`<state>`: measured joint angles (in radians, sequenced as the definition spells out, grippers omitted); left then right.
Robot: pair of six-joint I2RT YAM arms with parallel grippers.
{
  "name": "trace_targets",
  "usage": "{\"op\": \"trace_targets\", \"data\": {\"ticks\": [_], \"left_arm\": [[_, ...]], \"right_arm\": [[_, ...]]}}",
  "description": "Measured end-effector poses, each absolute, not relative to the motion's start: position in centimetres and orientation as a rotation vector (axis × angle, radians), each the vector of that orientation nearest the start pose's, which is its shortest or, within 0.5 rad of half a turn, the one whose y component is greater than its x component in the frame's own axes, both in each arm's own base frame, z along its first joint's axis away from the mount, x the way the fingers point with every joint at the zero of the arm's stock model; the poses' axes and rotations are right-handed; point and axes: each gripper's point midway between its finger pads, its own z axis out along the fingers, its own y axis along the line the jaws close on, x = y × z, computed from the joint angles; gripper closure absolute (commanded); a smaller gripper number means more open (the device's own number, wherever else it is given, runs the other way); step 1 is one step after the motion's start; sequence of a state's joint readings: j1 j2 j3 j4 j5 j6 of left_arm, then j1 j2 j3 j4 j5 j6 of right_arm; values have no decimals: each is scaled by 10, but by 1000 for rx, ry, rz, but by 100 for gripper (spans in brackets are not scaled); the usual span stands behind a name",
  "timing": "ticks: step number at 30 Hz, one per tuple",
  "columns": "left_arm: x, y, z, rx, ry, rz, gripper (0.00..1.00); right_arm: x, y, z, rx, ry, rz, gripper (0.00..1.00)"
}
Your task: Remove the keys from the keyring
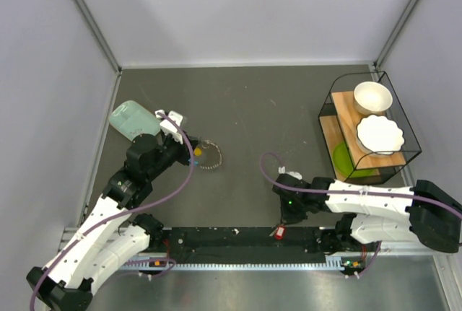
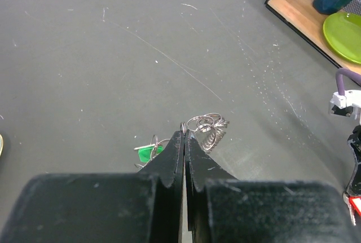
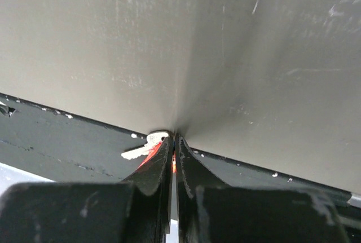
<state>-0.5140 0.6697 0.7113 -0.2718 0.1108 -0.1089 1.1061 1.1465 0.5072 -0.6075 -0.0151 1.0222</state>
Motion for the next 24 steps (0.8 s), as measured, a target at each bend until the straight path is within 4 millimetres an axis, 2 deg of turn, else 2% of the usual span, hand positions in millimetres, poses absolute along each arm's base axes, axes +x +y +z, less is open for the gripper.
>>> {"op": "trace_targets", "data": {"ticks": [3, 6, 8, 12, 13, 16, 18, 22, 24], "left_arm": [[238, -162, 251, 447, 1777, -541, 100], [239, -162, 250, 444, 1779, -539, 100], [241, -160, 249, 436, 1785, -527, 100], [248, -157, 240, 411, 1823, -490, 100], [250, -156, 236, 407, 1839, -480, 100], [255, -152, 223, 380, 1893, -445, 100], [259, -150, 217, 364, 1919, -427, 100], [269, -144, 210, 316, 1963, -400, 100], [275, -141, 204, 284, 1991, -390, 100]], "right_arm": [[63, 198, 16, -140, 2935, 416, 100], [82, 202, 26, -142, 2889, 402, 100], [103, 207, 37, -142, 2840, 395, 100], [163, 206, 61, -81, 2730, 347, 100], [183, 203, 69, -60, 2694, 325, 100], [226, 193, 80, -20, 2620, 261, 100], [248, 183, 78, 1, 2600, 218, 100], [269, 163, 57, 26, 2634, 136, 97], [274, 156, 44, 34, 2660, 103, 88]]}}
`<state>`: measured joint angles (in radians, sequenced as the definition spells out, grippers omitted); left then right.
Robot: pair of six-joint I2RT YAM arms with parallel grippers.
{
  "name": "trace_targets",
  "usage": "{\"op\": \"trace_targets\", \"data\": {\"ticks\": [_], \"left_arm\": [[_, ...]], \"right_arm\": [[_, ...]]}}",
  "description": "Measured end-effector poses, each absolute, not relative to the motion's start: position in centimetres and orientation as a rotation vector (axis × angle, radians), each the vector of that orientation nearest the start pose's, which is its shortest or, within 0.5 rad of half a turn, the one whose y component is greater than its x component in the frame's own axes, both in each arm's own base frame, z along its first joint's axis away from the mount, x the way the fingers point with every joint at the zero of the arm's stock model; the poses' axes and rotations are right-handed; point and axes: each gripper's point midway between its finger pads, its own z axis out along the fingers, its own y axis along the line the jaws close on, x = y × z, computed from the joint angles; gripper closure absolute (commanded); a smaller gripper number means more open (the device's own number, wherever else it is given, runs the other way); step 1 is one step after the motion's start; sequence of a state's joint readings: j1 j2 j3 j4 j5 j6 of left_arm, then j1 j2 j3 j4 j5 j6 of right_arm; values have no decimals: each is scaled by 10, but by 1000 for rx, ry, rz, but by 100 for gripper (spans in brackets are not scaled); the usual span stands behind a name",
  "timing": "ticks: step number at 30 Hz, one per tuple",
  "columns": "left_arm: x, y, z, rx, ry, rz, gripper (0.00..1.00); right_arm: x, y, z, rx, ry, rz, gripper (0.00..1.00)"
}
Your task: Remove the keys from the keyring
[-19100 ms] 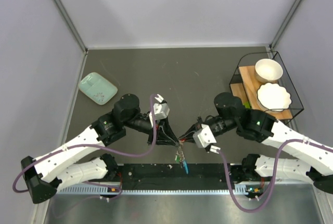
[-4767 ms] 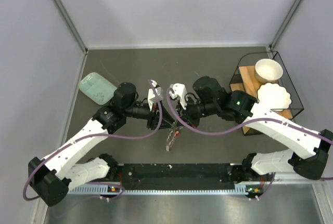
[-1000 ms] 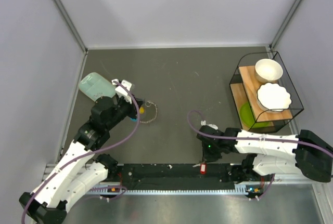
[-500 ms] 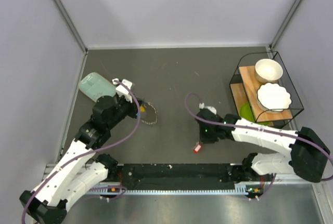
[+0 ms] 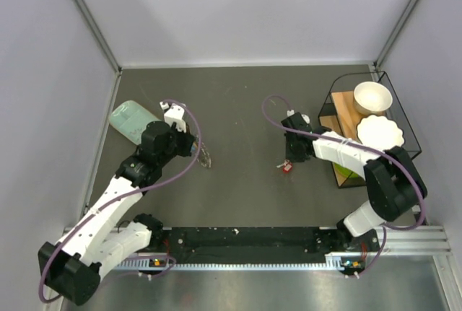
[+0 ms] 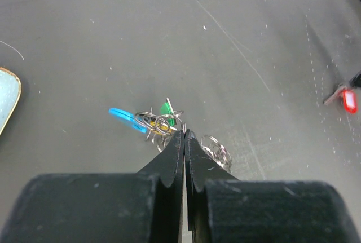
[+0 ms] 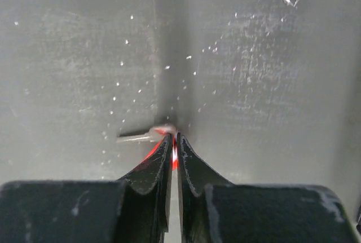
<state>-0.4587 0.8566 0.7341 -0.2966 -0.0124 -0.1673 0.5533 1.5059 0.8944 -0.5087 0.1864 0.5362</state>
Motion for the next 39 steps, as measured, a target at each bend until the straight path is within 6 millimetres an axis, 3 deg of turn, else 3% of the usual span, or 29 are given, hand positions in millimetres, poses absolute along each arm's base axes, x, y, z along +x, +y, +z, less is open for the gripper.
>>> {"op": "trace_targets", "data": {"ticks": [1, 5, 10, 14, 21, 30, 34, 39], "left_arm": [[277, -139, 201, 270, 2002, -386, 100], [291, -134, 203, 216, 2016, -376, 100], [313, -138, 205, 184, 2052, -366, 100], [330, -143, 194, 154, 2092, -372, 100], [343, -151, 164, 134, 2182, -407, 100], [360, -161, 129, 100, 2304, -453, 96], [360, -162, 127, 97, 2324, -460, 100], [362, -168, 138, 124, 2301, -515, 100]], "right_arm": [[275, 153, 40, 34, 2672, 92, 75], [282, 157, 41, -1, 2675, 110, 46], [303, 171, 71, -35, 2585, 185, 19], [306, 176, 101, -57, 2507, 249, 1], [299, 183, 148, -105, 2388, 380, 1], [292, 190, 160, -150, 2367, 453, 1], [286, 192, 166, -168, 2361, 489, 1], [281, 195, 176, -184, 2337, 536, 1]]}}
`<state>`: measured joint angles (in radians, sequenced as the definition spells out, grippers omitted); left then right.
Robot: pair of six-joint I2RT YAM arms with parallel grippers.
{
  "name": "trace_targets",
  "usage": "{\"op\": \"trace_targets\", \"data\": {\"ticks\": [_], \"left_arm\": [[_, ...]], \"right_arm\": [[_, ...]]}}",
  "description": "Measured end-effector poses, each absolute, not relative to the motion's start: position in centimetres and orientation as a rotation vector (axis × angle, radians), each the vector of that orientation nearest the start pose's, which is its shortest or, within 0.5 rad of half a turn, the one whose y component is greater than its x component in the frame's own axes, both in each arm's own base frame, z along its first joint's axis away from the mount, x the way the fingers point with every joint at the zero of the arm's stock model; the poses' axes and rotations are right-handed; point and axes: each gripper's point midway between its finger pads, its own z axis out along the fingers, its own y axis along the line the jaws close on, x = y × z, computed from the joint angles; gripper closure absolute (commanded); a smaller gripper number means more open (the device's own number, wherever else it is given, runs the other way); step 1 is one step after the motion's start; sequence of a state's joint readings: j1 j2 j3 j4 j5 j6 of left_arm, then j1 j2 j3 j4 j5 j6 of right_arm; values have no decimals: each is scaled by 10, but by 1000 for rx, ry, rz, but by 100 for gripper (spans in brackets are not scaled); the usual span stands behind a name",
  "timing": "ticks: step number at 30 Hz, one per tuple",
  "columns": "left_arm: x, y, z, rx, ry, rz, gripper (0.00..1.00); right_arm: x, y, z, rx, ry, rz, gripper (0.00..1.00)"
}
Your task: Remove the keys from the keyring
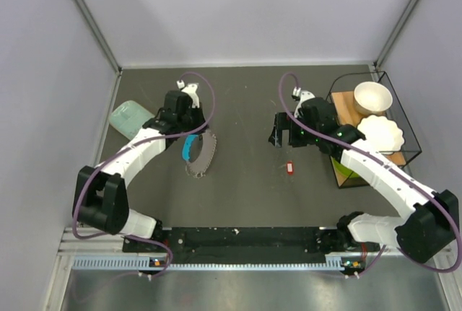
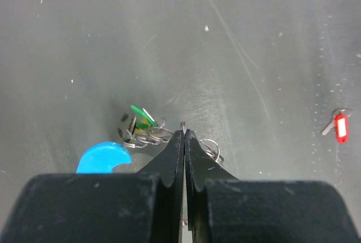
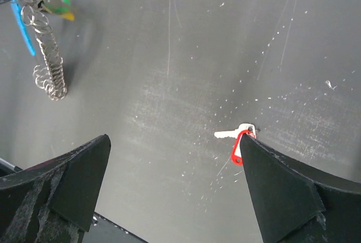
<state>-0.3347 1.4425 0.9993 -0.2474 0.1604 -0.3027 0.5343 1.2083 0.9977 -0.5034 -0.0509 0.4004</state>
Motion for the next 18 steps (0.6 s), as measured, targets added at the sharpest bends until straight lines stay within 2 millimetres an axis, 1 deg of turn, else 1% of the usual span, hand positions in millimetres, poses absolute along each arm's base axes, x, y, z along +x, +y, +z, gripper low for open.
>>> {"op": "trace_targets", "data": {"ticks": [2, 4, 5, 6, 8, 10, 11, 12, 15, 16, 18], "left_arm": [[363, -172, 151, 145, 2254, -543, 100], [364, -174, 172, 158, 2178, -567, 100], [364, -175, 186, 162, 2126, -578, 100], [362, -174, 200, 163, 2067, -590, 100], [355, -172, 219, 147, 1992, -607, 100], [346, -167, 222, 116, 1954, -617, 100], [341, -164, 217, 92, 1951, -617, 100], [335, -159, 208, 61, 1960, -611, 100], [317, -146, 159, -42, 2065, -575, 99], [310, -141, 140, -78, 2118, -559, 99], [296, -134, 108, -141, 2215, -524, 97]], "right_arm": [[279, 197, 179, -190, 2330, 551, 1], [278, 198, 181, -197, 2329, 565, 1], [277, 199, 183, -200, 2327, 572, 1], [277, 200, 183, -203, 2326, 578, 1], [275, 201, 184, -207, 2327, 588, 1], [275, 202, 184, -212, 2328, 596, 1], [274, 202, 184, -214, 2328, 599, 1], [274, 202, 184, -215, 2328, 600, 1], [274, 203, 184, -219, 2329, 606, 1], [273, 203, 184, -222, 2329, 606, 1], [273, 203, 184, -227, 2328, 607, 1]]}}
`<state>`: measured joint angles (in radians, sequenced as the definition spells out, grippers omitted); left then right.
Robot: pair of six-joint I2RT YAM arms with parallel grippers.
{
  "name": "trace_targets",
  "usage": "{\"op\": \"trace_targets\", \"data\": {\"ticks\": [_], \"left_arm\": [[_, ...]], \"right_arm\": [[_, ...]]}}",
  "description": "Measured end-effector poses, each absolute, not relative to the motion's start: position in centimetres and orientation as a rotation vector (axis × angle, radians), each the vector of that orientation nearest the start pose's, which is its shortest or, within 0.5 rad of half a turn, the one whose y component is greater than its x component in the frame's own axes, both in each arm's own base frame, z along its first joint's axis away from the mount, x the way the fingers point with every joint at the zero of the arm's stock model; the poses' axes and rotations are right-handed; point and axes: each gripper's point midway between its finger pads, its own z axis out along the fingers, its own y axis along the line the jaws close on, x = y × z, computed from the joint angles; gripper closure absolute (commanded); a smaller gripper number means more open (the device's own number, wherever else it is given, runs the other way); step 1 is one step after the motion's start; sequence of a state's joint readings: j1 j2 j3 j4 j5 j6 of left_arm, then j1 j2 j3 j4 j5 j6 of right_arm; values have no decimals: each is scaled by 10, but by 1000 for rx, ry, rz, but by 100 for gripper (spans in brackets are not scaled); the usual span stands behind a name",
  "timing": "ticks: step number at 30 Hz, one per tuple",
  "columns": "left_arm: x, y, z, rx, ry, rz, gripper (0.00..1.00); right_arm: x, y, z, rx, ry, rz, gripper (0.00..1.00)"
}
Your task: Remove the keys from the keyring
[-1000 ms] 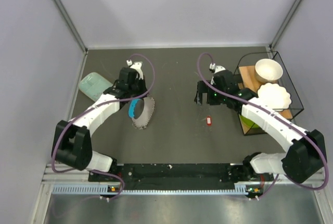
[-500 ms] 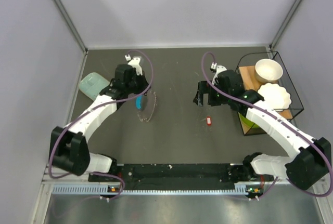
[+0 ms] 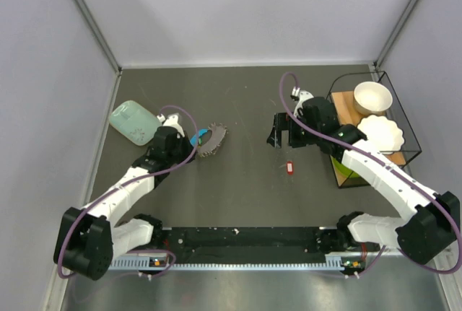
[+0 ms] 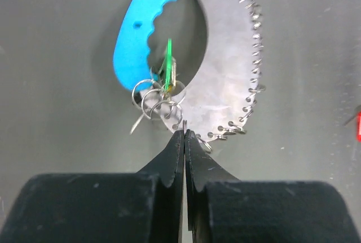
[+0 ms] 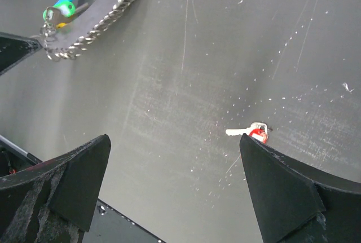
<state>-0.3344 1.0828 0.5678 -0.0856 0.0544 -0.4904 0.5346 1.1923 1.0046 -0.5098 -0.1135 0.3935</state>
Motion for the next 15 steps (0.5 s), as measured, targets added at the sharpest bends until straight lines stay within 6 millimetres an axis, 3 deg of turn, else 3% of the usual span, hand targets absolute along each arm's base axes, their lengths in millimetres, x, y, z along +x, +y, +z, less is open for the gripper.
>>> {"op": "trace_targets", "data": {"ticks": [2, 3, 5, 6, 7, 10, 11, 15], "left_arm": [[288, -128, 91, -189, 2271, -494, 80], [287, -127, 87, -211, 2286, -488, 75], [286, -124, 84, -231, 2301, -471, 58], [286, -123, 84, -242, 2304, -466, 42], [286, -123, 85, -247, 2307, -463, 18], [291, -127, 99, -228, 2297, -481, 11], [293, -130, 108, -213, 2283, -501, 1], [299, -154, 153, -78, 2200, -650, 1]], "right_arm": [[273, 204, 184, -230, 2329, 612, 1], [272, 204, 184, -231, 2331, 616, 1], [270, 206, 184, -239, 2336, 630, 1], [268, 207, 184, -245, 2339, 641, 1], [266, 209, 184, -256, 2341, 657, 1], [258, 217, 187, -287, 2339, 693, 1], [256, 220, 187, -296, 2340, 701, 1], [239, 232, 196, -359, 2320, 753, 1]]}}
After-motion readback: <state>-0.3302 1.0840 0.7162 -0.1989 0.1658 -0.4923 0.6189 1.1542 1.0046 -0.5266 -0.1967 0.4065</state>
